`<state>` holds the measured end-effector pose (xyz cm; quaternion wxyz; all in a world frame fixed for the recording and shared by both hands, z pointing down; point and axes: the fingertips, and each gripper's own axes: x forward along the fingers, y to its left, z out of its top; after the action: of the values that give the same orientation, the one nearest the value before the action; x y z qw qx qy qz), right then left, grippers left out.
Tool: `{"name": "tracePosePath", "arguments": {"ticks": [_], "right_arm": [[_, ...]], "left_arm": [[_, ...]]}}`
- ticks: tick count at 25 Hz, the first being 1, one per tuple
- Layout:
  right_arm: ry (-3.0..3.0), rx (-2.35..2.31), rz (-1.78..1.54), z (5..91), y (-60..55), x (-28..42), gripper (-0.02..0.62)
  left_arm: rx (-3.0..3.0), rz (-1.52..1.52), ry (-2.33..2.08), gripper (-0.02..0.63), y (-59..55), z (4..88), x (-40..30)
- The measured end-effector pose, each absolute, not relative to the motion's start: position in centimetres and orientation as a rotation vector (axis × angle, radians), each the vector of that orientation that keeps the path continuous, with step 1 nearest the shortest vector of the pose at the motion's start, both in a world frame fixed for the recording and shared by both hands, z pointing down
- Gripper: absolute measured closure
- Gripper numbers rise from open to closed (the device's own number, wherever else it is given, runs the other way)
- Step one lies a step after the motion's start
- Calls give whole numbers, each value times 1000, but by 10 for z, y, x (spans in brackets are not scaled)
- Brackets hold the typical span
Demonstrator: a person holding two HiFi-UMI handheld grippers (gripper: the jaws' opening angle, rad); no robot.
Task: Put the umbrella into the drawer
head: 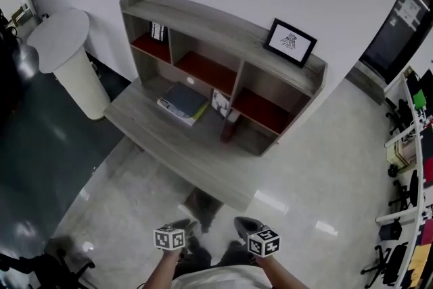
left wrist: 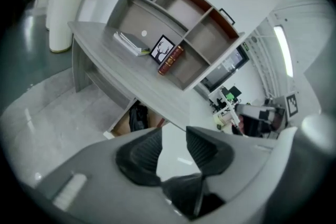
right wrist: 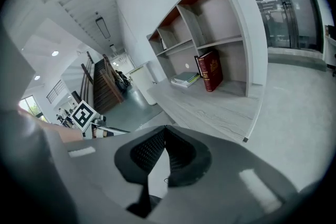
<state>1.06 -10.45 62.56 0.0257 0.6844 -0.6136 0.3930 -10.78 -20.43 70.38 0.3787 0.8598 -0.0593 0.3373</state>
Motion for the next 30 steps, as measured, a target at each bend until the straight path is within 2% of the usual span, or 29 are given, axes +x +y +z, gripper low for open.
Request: {"name": "tracePosePath", "arguments": {"ticks": [14, 22, 30], "right_arm": [[-2185, 1837, 1021, 578, -52, 35, 589], [-2273, 1741, 963, 568, 8, 41, 589], [-2385, 1640, 801, 534, 36, 17, 589]], "left_arm": [[2273, 598, -563, 600, -134, 633, -108], [2318, 494, -711, 604, -68, 606, -125], [2410, 480, -753, 604, -6, 561, -147]]}}
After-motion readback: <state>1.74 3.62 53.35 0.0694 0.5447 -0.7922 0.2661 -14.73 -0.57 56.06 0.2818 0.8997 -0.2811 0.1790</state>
